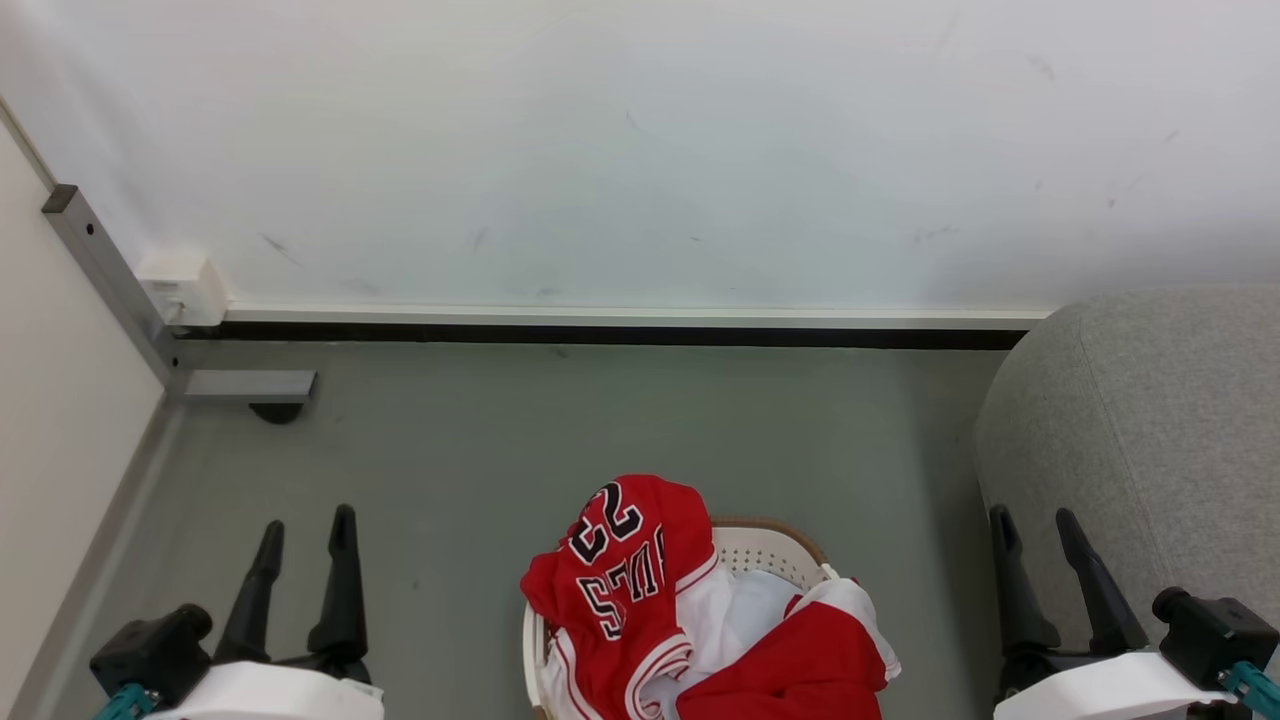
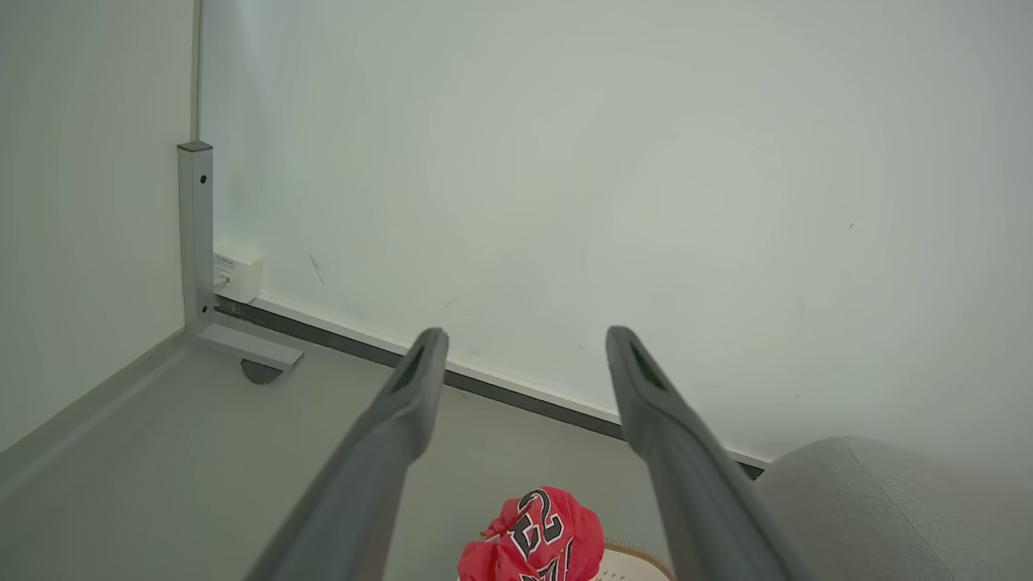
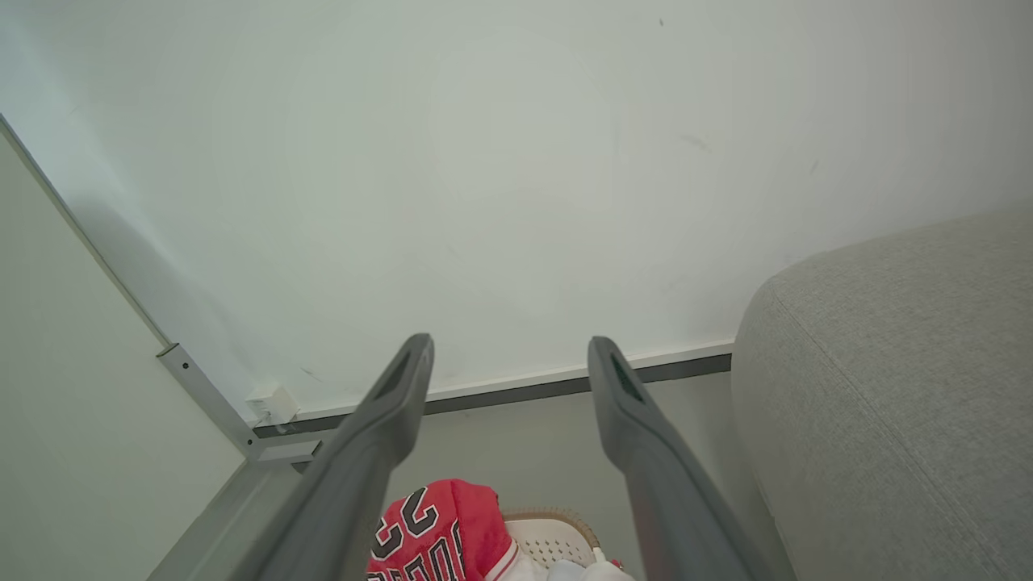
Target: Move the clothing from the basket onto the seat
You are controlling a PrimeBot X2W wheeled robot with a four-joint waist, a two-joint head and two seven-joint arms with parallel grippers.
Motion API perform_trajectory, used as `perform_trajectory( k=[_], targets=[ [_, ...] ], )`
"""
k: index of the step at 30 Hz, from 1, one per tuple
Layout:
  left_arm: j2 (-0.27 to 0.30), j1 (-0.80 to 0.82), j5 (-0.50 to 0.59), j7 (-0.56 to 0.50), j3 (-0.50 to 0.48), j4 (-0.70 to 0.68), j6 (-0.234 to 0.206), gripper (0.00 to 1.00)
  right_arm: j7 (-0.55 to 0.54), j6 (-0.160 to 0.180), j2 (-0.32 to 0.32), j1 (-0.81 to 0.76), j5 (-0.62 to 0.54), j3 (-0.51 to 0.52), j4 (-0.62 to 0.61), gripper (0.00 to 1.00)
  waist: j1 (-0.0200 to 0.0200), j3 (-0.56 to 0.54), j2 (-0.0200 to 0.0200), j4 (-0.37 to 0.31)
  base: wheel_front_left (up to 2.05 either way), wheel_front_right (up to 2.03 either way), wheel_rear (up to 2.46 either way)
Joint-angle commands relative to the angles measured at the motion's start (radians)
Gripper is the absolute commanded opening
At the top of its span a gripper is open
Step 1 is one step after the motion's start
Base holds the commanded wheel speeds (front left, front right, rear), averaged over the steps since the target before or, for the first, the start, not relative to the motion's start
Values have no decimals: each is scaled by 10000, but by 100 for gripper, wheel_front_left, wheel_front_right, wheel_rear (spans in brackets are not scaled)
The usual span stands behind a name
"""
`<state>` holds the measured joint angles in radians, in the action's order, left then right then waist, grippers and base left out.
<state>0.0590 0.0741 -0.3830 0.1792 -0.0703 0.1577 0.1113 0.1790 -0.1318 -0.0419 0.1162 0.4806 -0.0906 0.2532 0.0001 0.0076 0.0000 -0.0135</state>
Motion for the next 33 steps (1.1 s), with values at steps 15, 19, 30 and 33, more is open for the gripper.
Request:
perform_trajectory(
  k=[15, 19, 30, 33],
  targets=[
    [-4, -3, 1391, 392, -33, -127, 108, 100, 394, 16, -117, 247, -1229, -251, 5, 100, -1, 27, 0, -71, 0, 0, 0],
    [-12, 25, 1752, 484, -44, -133, 133, 100, 481, 17, -117, 273, -1537, -303, 25, 100, -1, 34, 0, -72, 0, 0, 0],
    [-33, 47, 2549, 694, -26, -146, 180, 100, 702, 19, -120, 303, -2233, -412, 32, 100, -1, 20, 0, -49, 0, 0, 0],
    [-36, 41, 2781, 735, -14, -147, 170, 100, 739, 19, -121, 303, -2403, -445, 11, 100, -1, 23, 0, -46, 0, 0, 0]
  ],
)
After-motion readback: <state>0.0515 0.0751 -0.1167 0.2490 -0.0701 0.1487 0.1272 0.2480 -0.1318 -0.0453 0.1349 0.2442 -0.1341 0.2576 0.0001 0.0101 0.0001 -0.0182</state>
